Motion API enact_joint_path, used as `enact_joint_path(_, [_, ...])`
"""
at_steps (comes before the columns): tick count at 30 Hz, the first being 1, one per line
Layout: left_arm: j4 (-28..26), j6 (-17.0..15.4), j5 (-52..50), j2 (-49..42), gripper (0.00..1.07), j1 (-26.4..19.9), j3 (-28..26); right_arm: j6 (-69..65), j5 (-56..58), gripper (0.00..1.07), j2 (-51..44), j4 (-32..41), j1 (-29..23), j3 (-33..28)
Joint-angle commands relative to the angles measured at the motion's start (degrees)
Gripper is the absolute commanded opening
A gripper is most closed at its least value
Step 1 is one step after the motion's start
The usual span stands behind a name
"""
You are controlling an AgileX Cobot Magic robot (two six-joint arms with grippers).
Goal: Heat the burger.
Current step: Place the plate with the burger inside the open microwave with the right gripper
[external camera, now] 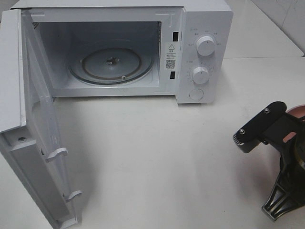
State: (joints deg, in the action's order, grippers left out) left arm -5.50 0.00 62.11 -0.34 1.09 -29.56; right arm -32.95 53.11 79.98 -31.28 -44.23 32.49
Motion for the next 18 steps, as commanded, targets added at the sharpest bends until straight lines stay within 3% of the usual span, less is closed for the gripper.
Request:
enact_joint_path(1, [-0.5, 0.0, -0.8, -0.9, 1.00, -0.1, 0.0, -0.8, 1.8, 0.00, -0.6, -3.7, -2.9, -0.2])
enact_joint_path(18, [-0.5, 0.0, -0.8, -0.9, 1.00, -0.1, 0.0, -0.8, 2.2, 0.00, -0.6, -4.8, -16.3, -0.2])
